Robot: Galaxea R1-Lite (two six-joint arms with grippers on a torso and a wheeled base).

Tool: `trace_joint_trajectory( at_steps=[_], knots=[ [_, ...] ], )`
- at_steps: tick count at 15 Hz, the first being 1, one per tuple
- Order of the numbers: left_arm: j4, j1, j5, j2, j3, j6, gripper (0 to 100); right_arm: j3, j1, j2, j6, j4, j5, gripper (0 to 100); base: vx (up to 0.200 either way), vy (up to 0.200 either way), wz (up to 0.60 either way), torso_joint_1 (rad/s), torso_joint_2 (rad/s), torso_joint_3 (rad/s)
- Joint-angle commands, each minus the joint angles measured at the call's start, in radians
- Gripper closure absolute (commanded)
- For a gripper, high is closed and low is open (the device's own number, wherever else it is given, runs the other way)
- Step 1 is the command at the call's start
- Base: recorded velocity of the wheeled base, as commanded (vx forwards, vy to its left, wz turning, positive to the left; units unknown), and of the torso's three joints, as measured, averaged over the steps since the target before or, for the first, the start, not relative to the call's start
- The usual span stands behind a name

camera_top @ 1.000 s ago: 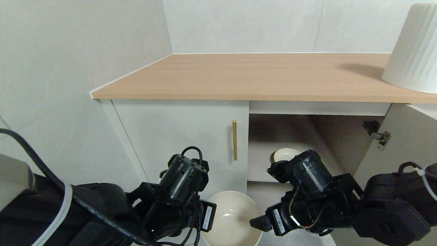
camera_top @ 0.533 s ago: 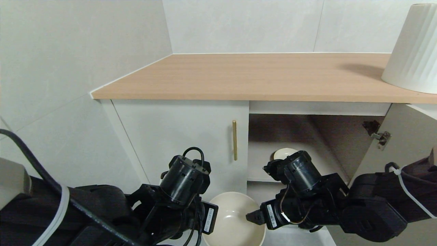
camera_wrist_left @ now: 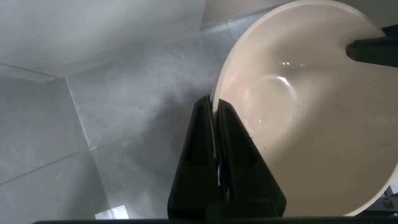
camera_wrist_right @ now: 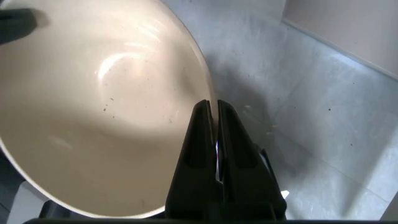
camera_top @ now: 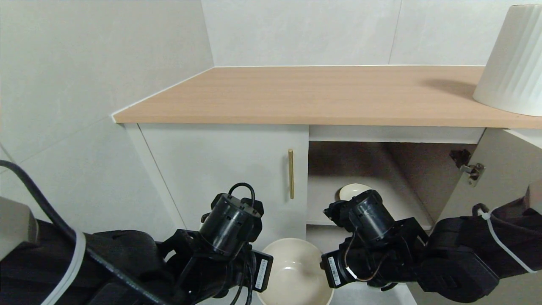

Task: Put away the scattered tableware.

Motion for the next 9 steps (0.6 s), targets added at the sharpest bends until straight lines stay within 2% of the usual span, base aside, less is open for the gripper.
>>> trace_joint_trajectory(
  at_steps=[1,5,6,9],
  knots=[
    [0.000,0.000,0.002,-0.003,0.000,0.000,100,-0.001,-0.001,0.014,-0.001,0.002,-0.001,100,0.000,0.000,0.00,0.000,0.00,0.000],
    [0.002,0.000,0.002,-0.003,0.002,0.000,100,-0.001,-0.001,0.015,-0.002,0.002,-0.001,100,0.000,0.000,0.00,0.000,0.00,0.000],
    [0.002,0.000,0.002,-0.003,0.002,0.000,0,-0.001,-0.001,0.015,-0.002,0.002,-0.001,100,0.000,0.000,0.00,0.000,0.00,0.000],
    [0.002,0.000,0.002,-0.002,0.002,0.000,0,-0.001,-0.001,0.015,-0.002,0.002,-0.002,100,0.000,0.000,0.00,0.000,0.00,0.000]
  ],
)
